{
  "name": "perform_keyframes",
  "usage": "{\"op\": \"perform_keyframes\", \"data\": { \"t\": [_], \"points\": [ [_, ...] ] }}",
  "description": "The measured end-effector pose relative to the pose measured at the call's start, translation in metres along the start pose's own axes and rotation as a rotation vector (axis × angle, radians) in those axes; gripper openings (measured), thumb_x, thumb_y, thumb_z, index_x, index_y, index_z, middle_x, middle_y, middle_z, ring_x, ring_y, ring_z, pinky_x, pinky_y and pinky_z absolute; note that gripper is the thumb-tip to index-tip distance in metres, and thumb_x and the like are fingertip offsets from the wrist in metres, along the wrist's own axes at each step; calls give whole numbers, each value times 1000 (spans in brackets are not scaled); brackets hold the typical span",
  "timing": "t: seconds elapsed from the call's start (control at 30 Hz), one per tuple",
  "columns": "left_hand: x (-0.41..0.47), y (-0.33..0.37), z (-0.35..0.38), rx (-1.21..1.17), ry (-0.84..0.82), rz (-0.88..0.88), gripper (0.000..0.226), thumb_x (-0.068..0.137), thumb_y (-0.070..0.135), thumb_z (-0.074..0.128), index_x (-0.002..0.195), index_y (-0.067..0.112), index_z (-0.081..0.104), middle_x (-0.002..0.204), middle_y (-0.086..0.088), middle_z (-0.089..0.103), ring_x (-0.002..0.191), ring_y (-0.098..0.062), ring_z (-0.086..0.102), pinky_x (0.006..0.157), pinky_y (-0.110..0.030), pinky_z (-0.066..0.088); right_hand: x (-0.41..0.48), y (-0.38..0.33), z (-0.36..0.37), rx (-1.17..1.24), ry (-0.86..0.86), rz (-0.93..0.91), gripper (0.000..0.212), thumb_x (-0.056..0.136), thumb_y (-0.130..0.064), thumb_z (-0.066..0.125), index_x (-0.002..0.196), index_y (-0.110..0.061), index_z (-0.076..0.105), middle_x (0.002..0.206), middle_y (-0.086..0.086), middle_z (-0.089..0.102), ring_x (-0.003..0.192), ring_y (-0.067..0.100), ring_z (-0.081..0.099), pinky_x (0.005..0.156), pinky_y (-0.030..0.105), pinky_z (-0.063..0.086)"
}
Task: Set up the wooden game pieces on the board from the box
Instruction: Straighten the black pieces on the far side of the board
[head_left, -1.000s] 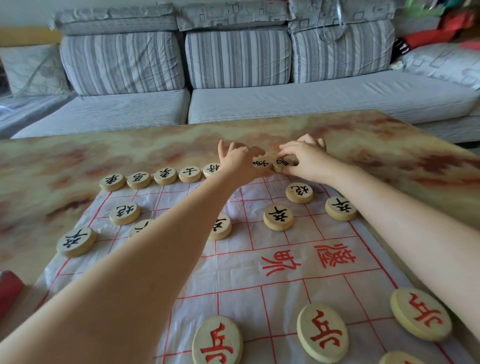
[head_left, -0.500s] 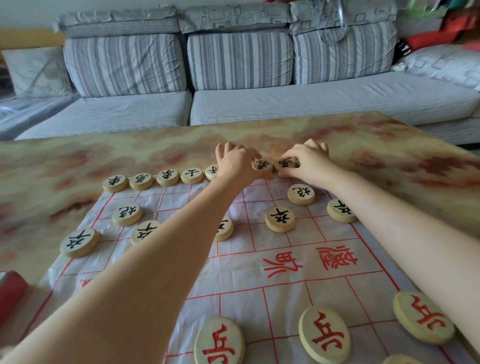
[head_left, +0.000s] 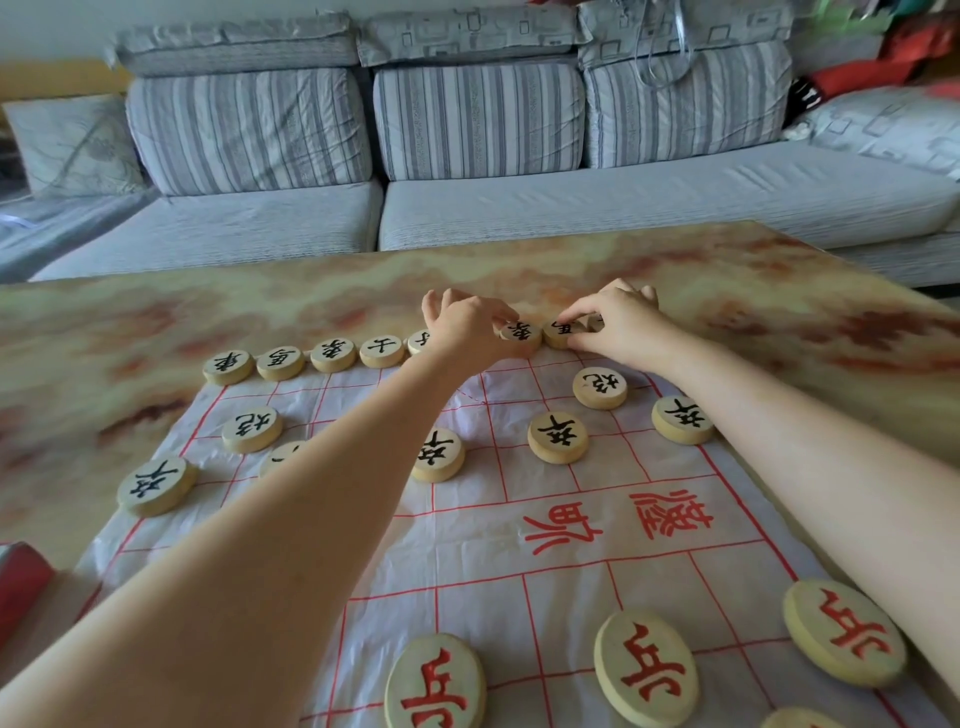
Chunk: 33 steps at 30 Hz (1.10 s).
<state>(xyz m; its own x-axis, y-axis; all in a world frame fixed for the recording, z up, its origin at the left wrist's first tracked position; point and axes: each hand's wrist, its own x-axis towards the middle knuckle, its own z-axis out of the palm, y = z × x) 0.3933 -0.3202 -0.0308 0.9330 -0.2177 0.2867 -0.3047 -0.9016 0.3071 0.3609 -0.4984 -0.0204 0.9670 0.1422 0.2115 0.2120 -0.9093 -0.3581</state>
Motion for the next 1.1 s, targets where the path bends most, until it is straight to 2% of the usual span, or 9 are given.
{"op": "perform_keyframes", "data": {
  "t": [0.13, 0.2, 0.27, 0.37, 0.43, 0.6, 0.73, 0.93, 1.1],
  "points": [
    [-2, 2, 1, -45, 17, -1, 48, 70, 58, 66, 111, 32, 64, 110, 10, 67, 125, -18, 34, 107, -34, 10, 2, 2, 3, 3, 11, 5, 35, 80, -45, 64, 113, -34, 64, 122, 5, 53, 125, 19, 31, 87, 31, 18],
    [-3, 1, 2, -46, 23, -4, 50, 69, 59, 67, 111, 32, 64, 109, 7, 68, 124, -17, 35, 105, -33, 11, 4, 3, 5, -16, 40, 8, 35, 76, -49, 67, 109, -36, 65, 117, 1, 58, 121, 20, 33, 86, 31, 18],
    [-2, 0, 3, -56, 33, -12, 50, 68, 59, 68, 110, 32, 64, 105, 4, 69, 123, -18, 35, 103, -32, 12, 4, 3, 4, -20, 68, 5, 33, 77, -47, 67, 107, -34, 67, 100, -3, 61, 117, 22, 35, 85, 33, 20],
    [-1, 1, 4, -52, 18, -24, 51, 68, 60, 67, 110, 32, 64, 104, 4, 69, 123, -19, 33, 104, -33, 14, 3, 1, 5, -6, 83, 13, 30, 80, -41, 66, 109, -32, 66, 80, -11, 44, 117, 21, 34, 89, 34, 22],
    [-1, 2, 3, -53, 5, -35, 51, 68, 59, 67, 110, 31, 63, 106, 5, 68, 124, -20, 33, 105, -33, 15, 3, 1, 6, -5, 92, 28, 29, 82, -40, 66, 110, -33, 65, 81, -10, 35, 117, 22, 33, 89, 32, 21],
    [1, 1, 5, -40, 0, -38, 51, 67, 61, 67, 109, 32, 63, 103, 4, 69, 124, -20, 32, 105, -35, 14, 1, 1, 5, -4, 99, 43, 27, 86, -34, 62, 113, -34, 64, 84, -9, 33, 102, 16, 29, 94, 32, 21],
    [0, 1, 5, -43, -12, -40, 52, 69, 60, 67, 111, 32, 62, 106, 2, 68, 124, -21, 33, 105, -35, 14, 2, 2, 7, -24, 92, 30, 29, 86, -36, 61, 115, -34, 63, 96, -1, 36, 118, 23, 32, 92, 32, 21],
    [-1, 1, 3, -54, -27, -51, 54, 68, 59, 67, 114, 32, 60, 111, 4, 66, 124, -21, 30, 103, -33, 15, 3, 5, 6, -24, 21, 41, 37, 83, -39, 64, 119, -36, 59, 119, 11, 47, 124, 24, 29, 90, 31, 21],
    [-3, 8, -2, -93, -29, 2, 60, 71, 54, 69, 124, 32, 52, 123, 11, 58, 128, -20, 29, 104, -32, 15, 6, 32, -16, 129, 97, 120, 36, 81, -33, 67, 116, -36, 61, 131, 1, 56, 131, 25, 37, 111, 43, 21]
  ]
}}
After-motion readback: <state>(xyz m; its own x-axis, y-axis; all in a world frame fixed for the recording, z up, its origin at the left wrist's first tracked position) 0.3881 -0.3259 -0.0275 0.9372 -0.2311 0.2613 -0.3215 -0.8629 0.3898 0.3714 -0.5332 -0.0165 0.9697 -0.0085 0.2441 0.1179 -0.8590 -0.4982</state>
